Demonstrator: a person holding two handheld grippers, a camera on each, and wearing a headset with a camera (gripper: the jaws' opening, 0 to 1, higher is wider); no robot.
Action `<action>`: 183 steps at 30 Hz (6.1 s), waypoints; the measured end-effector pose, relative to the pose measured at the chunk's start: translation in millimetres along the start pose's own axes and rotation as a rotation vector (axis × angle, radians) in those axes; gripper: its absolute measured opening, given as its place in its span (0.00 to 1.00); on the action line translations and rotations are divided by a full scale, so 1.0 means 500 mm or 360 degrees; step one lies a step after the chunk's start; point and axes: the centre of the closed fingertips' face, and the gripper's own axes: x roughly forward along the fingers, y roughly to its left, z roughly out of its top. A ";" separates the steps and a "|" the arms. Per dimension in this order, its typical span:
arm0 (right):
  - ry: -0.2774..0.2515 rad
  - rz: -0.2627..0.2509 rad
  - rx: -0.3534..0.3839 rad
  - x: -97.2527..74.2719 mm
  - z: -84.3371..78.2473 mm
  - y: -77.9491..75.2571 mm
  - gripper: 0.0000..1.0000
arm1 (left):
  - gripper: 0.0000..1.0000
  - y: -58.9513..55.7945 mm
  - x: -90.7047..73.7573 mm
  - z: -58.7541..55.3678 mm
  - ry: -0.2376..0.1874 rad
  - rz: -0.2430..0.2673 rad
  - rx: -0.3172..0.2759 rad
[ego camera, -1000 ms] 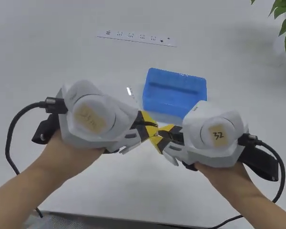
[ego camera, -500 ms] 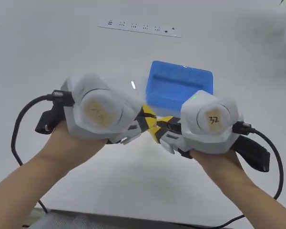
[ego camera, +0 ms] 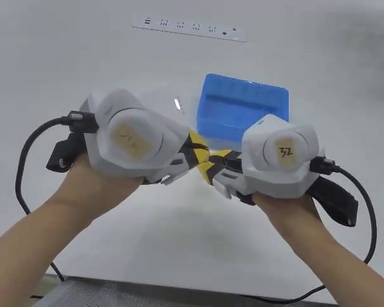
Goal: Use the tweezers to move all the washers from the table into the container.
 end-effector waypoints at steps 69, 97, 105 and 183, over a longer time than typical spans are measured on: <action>-0.0200 -0.0201 -0.0195 -0.052 0.177 -0.161 0.03 | 0.92 -0.097 -0.189 -0.174 0.0087 0.0744 -0.0728; -0.0047 -0.0197 0.0046 0.079 0.110 -0.211 0.03 | 0.85 -0.069 -0.173 -0.214 0.0204 0.0862 -0.0630; -0.0156 -0.0217 0.0026 0.027 0.150 -0.194 0.04 | 0.87 -0.070 -0.180 -0.209 0.0219 0.0884 -0.0609; -0.0016 -0.0194 0.0092 -0.014 -0.007 -0.088 0.02 | 0.96 -0.079 -0.168 -0.211 0.0299 0.0862 -0.0468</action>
